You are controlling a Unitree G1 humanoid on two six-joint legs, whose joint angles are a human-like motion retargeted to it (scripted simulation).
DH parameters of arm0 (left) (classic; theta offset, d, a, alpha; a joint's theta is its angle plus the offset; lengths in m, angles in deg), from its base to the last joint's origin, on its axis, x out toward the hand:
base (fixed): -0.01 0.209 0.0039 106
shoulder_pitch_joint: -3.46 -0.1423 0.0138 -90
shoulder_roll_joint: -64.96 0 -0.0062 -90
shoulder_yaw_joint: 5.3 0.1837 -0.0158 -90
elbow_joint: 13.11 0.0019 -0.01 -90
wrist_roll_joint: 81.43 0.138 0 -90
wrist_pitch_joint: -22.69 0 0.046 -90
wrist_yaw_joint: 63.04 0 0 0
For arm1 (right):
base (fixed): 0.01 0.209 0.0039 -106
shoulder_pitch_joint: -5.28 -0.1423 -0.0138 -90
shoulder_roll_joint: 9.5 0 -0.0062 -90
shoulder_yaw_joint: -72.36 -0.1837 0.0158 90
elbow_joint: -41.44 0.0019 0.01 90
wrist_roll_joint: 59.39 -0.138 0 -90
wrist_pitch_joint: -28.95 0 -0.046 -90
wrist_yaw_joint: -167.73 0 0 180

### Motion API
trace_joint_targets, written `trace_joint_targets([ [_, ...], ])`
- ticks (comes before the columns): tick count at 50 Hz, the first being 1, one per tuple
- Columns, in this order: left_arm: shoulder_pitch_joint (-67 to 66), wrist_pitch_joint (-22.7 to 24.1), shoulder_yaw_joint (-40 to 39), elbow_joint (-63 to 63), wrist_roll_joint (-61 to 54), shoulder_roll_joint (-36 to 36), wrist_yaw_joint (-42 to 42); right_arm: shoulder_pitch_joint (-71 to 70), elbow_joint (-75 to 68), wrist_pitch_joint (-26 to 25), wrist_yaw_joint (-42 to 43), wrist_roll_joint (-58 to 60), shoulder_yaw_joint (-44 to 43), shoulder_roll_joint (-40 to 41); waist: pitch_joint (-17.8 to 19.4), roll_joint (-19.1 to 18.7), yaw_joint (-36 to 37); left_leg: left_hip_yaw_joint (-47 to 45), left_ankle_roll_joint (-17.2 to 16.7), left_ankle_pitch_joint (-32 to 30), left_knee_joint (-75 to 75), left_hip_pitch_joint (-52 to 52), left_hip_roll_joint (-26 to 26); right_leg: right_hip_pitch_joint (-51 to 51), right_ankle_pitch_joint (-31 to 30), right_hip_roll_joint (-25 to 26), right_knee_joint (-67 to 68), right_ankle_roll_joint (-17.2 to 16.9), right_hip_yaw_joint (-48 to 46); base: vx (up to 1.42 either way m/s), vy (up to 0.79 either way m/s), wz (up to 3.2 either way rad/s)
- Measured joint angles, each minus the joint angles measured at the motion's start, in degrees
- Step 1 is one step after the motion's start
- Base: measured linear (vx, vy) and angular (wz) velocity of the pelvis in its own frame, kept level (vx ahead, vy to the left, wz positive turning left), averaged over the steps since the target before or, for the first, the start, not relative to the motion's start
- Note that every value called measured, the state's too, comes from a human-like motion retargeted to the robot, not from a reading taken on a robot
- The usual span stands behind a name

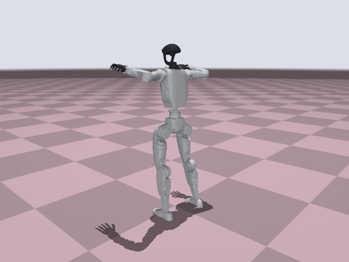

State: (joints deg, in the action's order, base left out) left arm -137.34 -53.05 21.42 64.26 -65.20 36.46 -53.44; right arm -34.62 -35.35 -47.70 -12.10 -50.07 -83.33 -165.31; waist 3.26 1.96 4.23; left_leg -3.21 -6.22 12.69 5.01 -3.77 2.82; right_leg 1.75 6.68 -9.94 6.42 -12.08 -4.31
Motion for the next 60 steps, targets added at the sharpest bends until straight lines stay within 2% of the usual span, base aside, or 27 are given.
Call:
trace_joint_targets([
  [12, -1.2, -0.1, -1.9, -0.5, -0.2, -0.3, 0.5, 0.6, 0.3, -0.1, 0.4, -0.3, -1.3, 0.5, -0.1, -0.1, -0.3, -0.1, 0.0, 0.1, 0.0, 0.0, 0.0, -0.1, 0.0, 0.0, 0.0, 0.0, 0.1, 0.0, 0.0, 0.0],
  [60, 1.6, -0.3, -0.1, -0.9, 0.1, 0.5, 0.1, -2.7, -0.1, -0.3, -0.1, 0.3, 2.0, -0.7, 0.5, -0.1, 0.4, -0.1, 0.1, 0.0, 0.0, -0.2, -0.1, 0.1, -0.1, 0.0, 0.1, 0.0, 0.2, 0.0, 0.0, 0.0],
])
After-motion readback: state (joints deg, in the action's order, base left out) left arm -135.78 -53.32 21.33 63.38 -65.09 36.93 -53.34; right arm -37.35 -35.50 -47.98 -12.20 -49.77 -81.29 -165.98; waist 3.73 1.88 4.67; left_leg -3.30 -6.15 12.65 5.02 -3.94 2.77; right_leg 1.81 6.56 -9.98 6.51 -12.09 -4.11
